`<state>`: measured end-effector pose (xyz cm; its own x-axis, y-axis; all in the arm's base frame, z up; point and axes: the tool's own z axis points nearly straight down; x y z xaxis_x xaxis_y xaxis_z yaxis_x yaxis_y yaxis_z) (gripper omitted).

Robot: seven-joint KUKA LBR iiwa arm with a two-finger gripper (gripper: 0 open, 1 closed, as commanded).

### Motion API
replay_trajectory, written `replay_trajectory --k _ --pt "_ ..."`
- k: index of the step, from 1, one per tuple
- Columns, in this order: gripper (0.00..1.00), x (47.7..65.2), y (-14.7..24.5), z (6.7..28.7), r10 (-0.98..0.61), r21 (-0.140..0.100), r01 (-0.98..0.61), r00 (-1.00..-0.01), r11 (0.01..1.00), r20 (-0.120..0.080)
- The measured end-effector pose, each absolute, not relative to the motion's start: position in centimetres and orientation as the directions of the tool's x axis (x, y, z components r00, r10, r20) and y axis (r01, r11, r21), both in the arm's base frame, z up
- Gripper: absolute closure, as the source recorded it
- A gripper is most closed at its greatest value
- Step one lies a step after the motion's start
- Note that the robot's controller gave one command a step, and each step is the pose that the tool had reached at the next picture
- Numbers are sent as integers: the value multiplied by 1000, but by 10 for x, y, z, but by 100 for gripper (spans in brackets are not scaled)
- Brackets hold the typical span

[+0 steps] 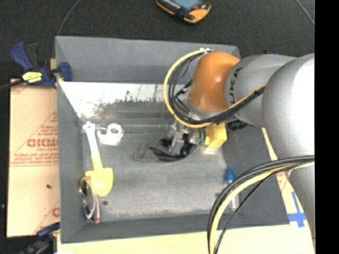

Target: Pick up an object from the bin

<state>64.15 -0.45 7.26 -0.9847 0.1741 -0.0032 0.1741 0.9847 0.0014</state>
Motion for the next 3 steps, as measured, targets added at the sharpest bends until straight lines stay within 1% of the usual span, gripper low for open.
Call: replay_trajectory --k 3 --pt "100 642 -5 84 173 2 173 -985 985 -9"
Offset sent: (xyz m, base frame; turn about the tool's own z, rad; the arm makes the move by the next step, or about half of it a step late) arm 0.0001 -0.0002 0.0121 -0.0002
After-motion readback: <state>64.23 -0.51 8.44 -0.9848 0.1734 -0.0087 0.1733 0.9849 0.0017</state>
